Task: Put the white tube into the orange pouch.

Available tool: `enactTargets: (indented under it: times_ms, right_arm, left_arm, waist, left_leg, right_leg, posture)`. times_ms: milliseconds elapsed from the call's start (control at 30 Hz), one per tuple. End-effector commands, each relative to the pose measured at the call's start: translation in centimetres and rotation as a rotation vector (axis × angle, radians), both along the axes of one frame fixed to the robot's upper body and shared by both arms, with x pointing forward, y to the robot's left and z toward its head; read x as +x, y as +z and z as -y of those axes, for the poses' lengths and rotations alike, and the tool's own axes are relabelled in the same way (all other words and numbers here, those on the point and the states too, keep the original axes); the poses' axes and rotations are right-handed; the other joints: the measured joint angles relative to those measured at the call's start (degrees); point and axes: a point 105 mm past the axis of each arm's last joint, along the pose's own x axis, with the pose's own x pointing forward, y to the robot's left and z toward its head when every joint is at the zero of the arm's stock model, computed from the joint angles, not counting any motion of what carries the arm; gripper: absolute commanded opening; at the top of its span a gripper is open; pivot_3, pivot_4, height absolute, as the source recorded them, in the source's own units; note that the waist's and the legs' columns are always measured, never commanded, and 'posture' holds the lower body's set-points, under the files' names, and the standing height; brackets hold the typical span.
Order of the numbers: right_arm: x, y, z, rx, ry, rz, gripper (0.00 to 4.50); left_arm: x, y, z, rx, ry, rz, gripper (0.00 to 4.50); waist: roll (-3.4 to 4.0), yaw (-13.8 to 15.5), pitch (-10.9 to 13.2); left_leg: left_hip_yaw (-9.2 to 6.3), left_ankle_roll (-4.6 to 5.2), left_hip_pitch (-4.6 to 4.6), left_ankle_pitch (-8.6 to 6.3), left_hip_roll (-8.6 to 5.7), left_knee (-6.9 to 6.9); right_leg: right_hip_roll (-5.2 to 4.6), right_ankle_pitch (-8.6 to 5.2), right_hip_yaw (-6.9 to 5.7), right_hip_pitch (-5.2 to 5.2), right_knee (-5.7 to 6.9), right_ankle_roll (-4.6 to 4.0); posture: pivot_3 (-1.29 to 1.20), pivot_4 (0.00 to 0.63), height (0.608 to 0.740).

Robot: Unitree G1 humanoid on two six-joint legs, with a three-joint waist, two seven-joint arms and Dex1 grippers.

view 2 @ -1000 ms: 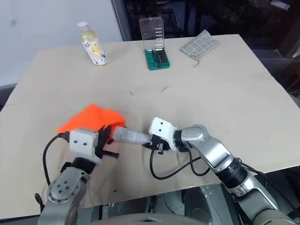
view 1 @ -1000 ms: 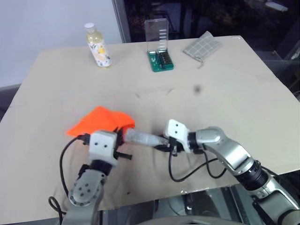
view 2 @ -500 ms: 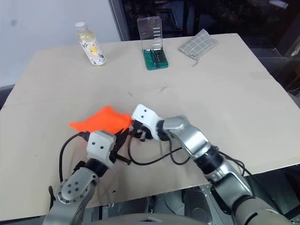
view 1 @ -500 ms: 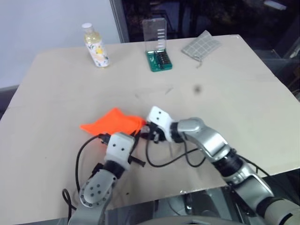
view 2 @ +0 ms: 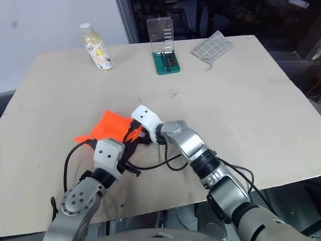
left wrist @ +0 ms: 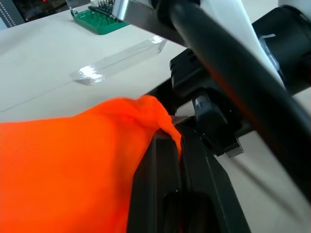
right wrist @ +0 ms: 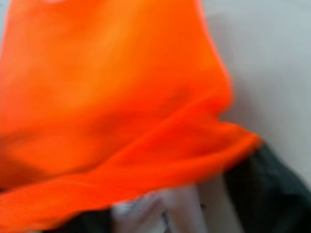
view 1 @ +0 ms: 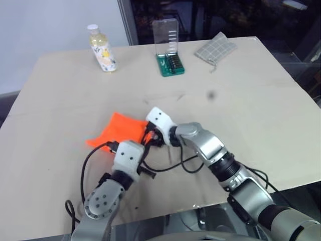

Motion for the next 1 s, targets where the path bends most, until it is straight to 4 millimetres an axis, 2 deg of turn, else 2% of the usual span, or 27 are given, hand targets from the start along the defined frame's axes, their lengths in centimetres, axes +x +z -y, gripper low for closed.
enactTargets:
  times_ms: [33, 200, 333, 400, 467, 600, 733, 1000]
  right_arm:
    - [-1.5, 3.5, -1.5, 0.171, 0.091, 0.022, 4.43]
    - [-3.1, 3.2, 1.9, 0.156, 0.209, -0.037, 4.43]
    - [-3.6, 4.0, 5.3, 0.144, 0.258, -0.025, 4.43]
    - [-3.2, 4.2, 6.7, 0.121, 0.257, 0.012, 4.43]
    - [-1.7, 3.6, 7.6, 0.067, 0.180, 0.064, 4.43]
    - [-1.0, 1.5, 7.5, -0.023, 0.135, 0.101, 4.43]
    - [-1.8, 0.0, 5.8, -0.042, 0.143, 0.115, 4.43]
    - [-2.0, -0.9, 5.0, -0.067, 0.133, 0.164, 4.43]
  left_arm:
    - [0.2, 1.2, 0.5, -0.117, -0.013, 0.014, 0.00]
    - [1.9, 2.0, -1.3, -0.231, 0.057, 0.007, 0.00]
    - [3.0, 1.9, -3.1, -0.266, 0.106, -0.014, 0.00]
    - [3.3, 1.8, -3.9, -0.298, 0.129, -0.030, 0.00]
    - [3.4, 1.4, -4.4, -0.325, 0.129, -0.062, 0.00]
    - [3.6, 0.9, -4.6, -0.383, 0.114, -0.116, 0.00]
    - [4.2, 0.8, -5.3, -0.474, 0.115, -0.162, 0.00]
    - [4.7, 0.9, -6.3, -0.468, 0.106, -0.191, 0.00]
  waist:
    - [0.00, 0.06, 0.00]
    - [0.01, 0.14, 0.00]
    - [0.00, 0.09, 0.00]
    - [0.01, 0.11, 0.00]
    - [-0.01, 0.03, -0.01]
    - [-0.01, -0.07, -0.01]
    - [-0.01, 0.10, -0.01]
    - [-0.03, 0.23, -0.02]
  left_leg:
    - [-0.01, 0.00, -0.01, 0.00, 0.00, 0.00]
    - [-0.04, 0.01, -0.07, 0.00, -0.01, 0.02]
    - [-0.04, 0.01, -0.07, 0.00, -0.03, 0.04]
    - [-0.05, 0.01, -0.07, 0.00, -0.05, 0.04]
    - [-0.05, 0.01, -0.07, 0.00, -0.06, 0.04]
    - [-0.02, -0.02, -0.06, 0.01, -0.05, 0.04]
    - [-0.03, -0.06, -0.06, 0.04, -0.02, 0.05]
    - [-0.04, -0.08, -0.06, 0.05, -0.05, 0.05]
  right_leg:
    - [0.00, 0.00, 0.00, 0.00, 0.00, 0.00]
    - [-0.02, 0.00, -0.06, 0.00, -0.03, 0.00]
    - [-0.02, 0.00, -0.05, 0.00, -0.02, 0.01]
    - [-0.01, 0.00, -0.06, 0.01, -0.02, 0.00]
    - [0.00, 0.00, -0.06, 0.00, -0.02, 0.00]
    - [0.04, 0.00, -0.05, -0.01, 0.01, 0.00]
    - [0.01, 0.01, -0.03, -0.02, 0.01, 0.00]
    - [-0.02, 0.01, -0.02, -0.02, 0.00, 0.00]
  posture:
    - [0.00, 0.150, 0.740]
    - [0.00, 0.150, 0.740]
    - [0.00, 0.150, 0.740]
    - [0.00, 0.150, 0.740]
    - [0.00, 0.150, 0.740]
    - [0.00, 0.150, 0.740]
    - [0.00, 0.150, 0.740]
    - [0.00, 0.150, 0.740]
